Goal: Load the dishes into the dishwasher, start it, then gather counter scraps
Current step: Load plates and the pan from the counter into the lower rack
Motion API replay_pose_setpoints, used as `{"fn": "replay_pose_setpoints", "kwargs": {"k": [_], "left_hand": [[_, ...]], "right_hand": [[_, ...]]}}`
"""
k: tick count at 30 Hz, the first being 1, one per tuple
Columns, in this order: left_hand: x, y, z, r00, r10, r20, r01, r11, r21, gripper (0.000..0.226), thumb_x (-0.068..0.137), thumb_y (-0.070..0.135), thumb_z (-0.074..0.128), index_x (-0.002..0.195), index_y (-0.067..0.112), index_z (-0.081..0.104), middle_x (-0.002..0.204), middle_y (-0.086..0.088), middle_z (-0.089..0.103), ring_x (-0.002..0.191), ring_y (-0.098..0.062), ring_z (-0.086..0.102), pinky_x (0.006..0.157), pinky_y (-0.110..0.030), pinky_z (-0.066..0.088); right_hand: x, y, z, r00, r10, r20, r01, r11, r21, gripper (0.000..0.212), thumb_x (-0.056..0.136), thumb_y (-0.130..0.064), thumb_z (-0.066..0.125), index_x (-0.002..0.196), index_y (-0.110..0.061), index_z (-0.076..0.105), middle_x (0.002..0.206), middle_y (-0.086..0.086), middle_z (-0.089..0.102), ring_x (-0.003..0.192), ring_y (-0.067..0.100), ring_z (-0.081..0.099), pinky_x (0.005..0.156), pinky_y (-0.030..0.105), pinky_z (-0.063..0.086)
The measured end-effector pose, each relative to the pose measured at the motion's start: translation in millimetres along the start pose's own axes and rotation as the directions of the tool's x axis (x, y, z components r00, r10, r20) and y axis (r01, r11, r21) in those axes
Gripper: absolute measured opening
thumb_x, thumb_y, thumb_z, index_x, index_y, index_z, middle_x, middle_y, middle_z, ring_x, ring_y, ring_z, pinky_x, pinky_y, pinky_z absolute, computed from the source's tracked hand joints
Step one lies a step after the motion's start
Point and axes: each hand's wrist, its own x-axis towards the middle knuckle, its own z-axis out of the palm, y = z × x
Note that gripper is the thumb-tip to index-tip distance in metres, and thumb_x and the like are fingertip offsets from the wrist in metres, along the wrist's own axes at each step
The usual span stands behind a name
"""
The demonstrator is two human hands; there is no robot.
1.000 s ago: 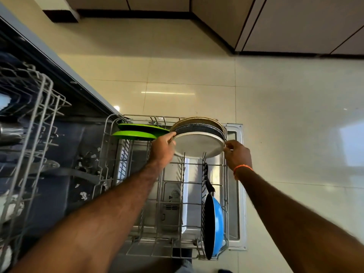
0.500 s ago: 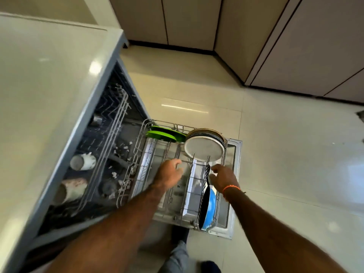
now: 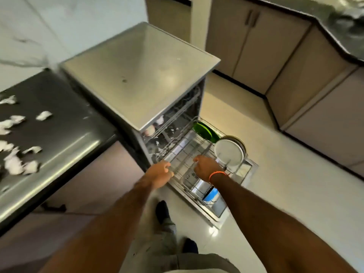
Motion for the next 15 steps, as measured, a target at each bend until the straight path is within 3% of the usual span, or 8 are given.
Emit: {"fn": "replay_pose_setpoints", "kwargs": {"k": [3,5,9,12,15], "left_hand": [[-57,-48,-9,0.996,-0.077,-0.047,0.073,0.995,-0.072,0.062,0.093,0.038,0.065,0.148,0.017,0.047,0.139,-0.005,0.061,0.129,-0.025,0.055,0.101,-0.027,0.041],[-96,-84,-16,0.987,-0.119,-0.104,0.107,0.988,-0.114,0.061,0.089,0.041,0.065,0.142,0.014,0.053,0.137,-0.006,0.062,0.128,-0.027,0.056,0.102,-0.029,0.043],[-177,-146,-34,0.942,-0.194,-0.274,0.127,0.961,-0.246,0.036,0.085,0.032,0.057,0.109,0.008,0.070,0.117,-0.009,0.070,0.109,-0.031,0.065,0.092,-0.034,0.050],[-234,-193,-47,0.861,-0.309,-0.404,0.136,0.905,-0.403,0.021,0.090,0.026,0.060,0.083,0.006,0.062,0.088,-0.007,0.067,0.086,-0.029,0.065,0.084,-0.044,0.054],[-283,-245,-58,0.740,-0.419,-0.527,0.135,0.859,-0.494,0.021,0.093,0.021,0.067,0.103,0.003,0.071,0.098,0.001,0.069,0.096,-0.022,0.068,0.093,-0.037,0.053]], "right_hand": [[-20,-56,10,0.981,-0.184,0.061,0.192,0.967,-0.166,0.038,0.092,-0.020,0.052,0.128,-0.018,0.062,0.132,0.010,0.064,0.118,0.032,0.059,0.097,0.036,0.047],[-33,-102,22,0.944,-0.302,0.134,0.326,0.917,-0.230,0.032,0.093,-0.017,0.051,0.121,-0.015,0.067,0.126,0.011,0.067,0.114,0.033,0.061,0.093,0.036,0.048],[-51,-192,64,0.850,-0.475,0.227,0.523,0.810,-0.266,0.035,0.087,-0.030,0.049,0.114,-0.026,0.070,0.119,0.003,0.070,0.111,0.029,0.064,0.093,0.035,0.050],[-63,-260,107,0.765,-0.586,0.267,0.641,0.730,-0.237,0.030,0.089,-0.028,0.053,0.115,-0.027,0.069,0.113,0.000,0.073,0.107,0.026,0.065,0.093,0.037,0.051],[-86,-333,148,0.646,-0.690,0.326,0.760,0.620,-0.195,0.029,0.092,-0.023,0.055,0.117,-0.025,0.070,0.114,0.001,0.072,0.105,0.024,0.065,0.093,0.035,0.050]]}}
